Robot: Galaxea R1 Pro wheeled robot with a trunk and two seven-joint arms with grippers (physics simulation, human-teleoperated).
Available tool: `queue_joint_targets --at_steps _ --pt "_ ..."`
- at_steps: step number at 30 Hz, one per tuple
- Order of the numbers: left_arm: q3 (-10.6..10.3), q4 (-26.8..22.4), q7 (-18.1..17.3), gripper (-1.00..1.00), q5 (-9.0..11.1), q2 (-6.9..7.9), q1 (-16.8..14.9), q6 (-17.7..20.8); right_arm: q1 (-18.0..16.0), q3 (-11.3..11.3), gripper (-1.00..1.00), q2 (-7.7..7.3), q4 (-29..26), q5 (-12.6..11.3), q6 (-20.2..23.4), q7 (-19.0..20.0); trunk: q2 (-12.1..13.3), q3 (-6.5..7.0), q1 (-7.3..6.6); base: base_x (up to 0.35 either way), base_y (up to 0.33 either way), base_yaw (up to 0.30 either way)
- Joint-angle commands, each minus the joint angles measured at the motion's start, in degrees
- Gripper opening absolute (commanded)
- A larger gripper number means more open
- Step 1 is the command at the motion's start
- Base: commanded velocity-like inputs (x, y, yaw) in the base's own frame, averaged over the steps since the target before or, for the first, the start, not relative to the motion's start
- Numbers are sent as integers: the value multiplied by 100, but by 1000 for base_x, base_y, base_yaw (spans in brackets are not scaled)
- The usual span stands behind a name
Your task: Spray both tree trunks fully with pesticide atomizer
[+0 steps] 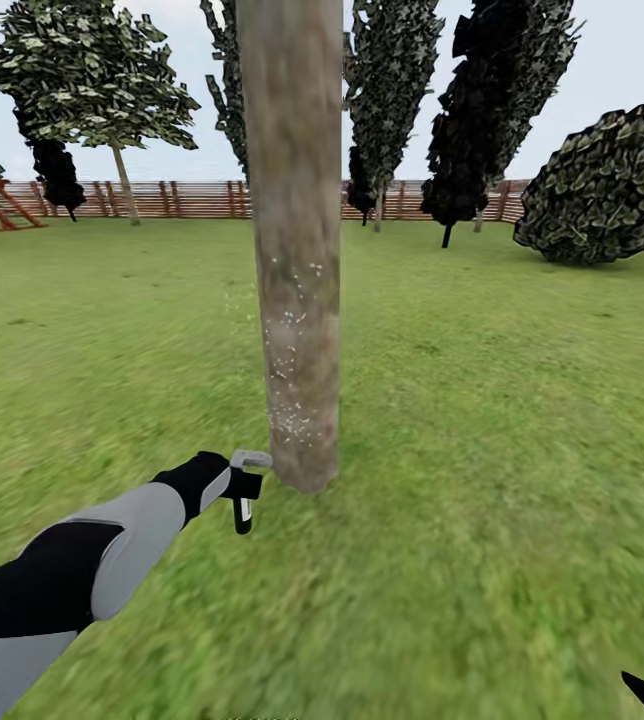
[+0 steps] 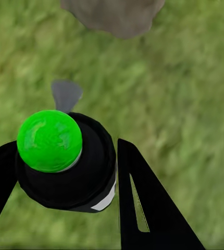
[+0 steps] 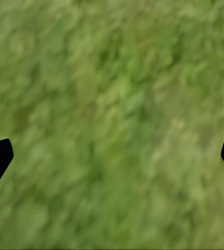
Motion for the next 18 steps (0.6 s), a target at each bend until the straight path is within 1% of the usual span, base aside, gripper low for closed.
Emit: queue_joint_targets --at_steps 1,4,12,18 --pt "-1 0 1 -100 2 -1 0 0 0 0 100 0 -1 0 0 0 0 -3 0 0 -322 264" --pt "-1 0 1 -100 2 -3 0 0 2 1 100 1 -1 0 2 0 0 -6 0 0 -322 123" --pt "-1 0 1 -100 5 -4 0 0 1 1 100 1 -1 -1 0 0 0 -7 0 0 -322 11" --pt "-1 0 4 -100 6 -55 0 0 -2 2 100 1 -3 0 0 -4 0 -7 0 0 -323 215"
